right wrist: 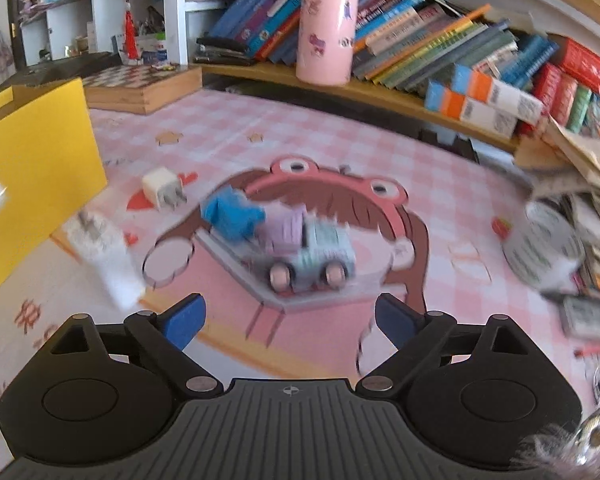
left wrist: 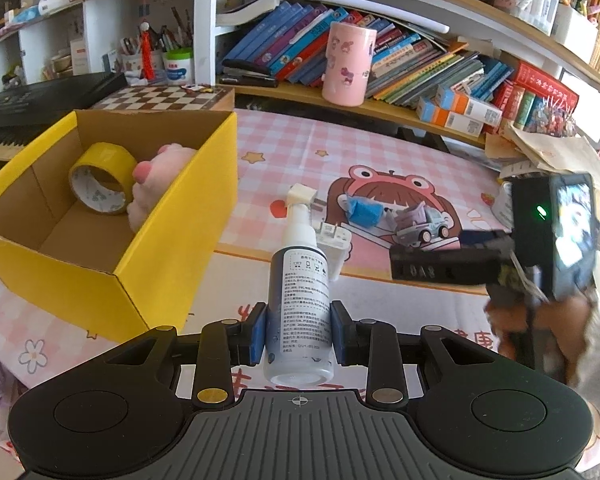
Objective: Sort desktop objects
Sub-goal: 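Lift the spray bottle with the left gripper while the right gripper grasps the toy truck, then lift the toy truck with the right gripper while the left gripper carries the bottle toward the box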
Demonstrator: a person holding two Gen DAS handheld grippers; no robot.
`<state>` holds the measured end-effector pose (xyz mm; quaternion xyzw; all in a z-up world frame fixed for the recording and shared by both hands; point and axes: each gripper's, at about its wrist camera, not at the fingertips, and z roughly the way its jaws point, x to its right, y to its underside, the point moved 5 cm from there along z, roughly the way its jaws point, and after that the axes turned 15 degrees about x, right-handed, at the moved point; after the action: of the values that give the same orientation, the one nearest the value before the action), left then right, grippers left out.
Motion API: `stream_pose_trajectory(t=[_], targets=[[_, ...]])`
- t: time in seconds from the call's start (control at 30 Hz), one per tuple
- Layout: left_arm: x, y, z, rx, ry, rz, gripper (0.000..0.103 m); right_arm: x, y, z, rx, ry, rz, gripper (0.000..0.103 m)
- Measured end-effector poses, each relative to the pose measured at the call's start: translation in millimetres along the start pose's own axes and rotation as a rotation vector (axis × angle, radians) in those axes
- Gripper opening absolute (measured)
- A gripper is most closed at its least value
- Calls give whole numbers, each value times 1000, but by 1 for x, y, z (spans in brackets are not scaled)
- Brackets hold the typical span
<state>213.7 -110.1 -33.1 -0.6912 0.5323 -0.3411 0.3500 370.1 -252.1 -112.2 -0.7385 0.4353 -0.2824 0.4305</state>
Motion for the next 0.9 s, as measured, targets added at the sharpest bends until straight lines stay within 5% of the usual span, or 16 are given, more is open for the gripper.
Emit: stream_pose_trajectory(t=[0.3, 0.4, 0.9], targets=[[1, 0, -3, 5, 1, -2, 31, 4, -9, 33, -23, 42, -30, 86], [2, 0, -3, 6, 7, -6, 31, 6, -7, 34, -37, 21, -11, 62], [8, -4, -3, 16, 69, -16, 31, 10, -7, -33, 49, 34, 107, 61]])
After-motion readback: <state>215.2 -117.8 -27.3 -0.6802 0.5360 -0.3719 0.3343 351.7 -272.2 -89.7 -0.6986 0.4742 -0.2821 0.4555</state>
